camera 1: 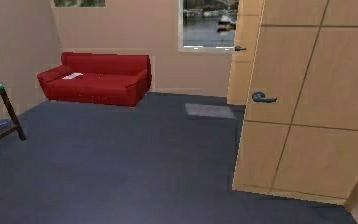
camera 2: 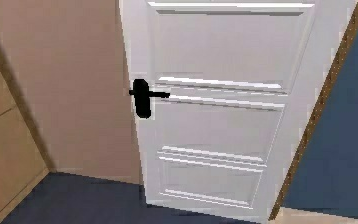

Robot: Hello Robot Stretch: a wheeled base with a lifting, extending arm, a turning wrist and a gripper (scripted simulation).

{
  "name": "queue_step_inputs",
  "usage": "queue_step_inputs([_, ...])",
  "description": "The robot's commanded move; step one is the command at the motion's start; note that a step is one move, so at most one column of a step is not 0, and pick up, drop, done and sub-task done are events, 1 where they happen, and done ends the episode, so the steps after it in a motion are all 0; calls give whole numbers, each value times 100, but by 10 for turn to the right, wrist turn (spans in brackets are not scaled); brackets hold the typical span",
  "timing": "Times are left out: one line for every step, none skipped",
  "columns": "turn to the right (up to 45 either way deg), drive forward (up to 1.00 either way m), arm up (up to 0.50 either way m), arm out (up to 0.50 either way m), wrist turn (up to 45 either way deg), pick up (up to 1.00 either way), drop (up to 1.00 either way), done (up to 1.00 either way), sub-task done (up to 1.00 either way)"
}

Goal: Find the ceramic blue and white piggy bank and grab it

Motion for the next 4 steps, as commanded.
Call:
queue_step_inputs([0,70,0,0,0,0,0,0,0])
queue_step_inputs([-270,0,0,0,0,0,0,0,0])
queue_step_inputs([0,15,0,0,0,0,0,0,0])
queue_step_inputs([360,0,0,0,0,0,0,0,0])
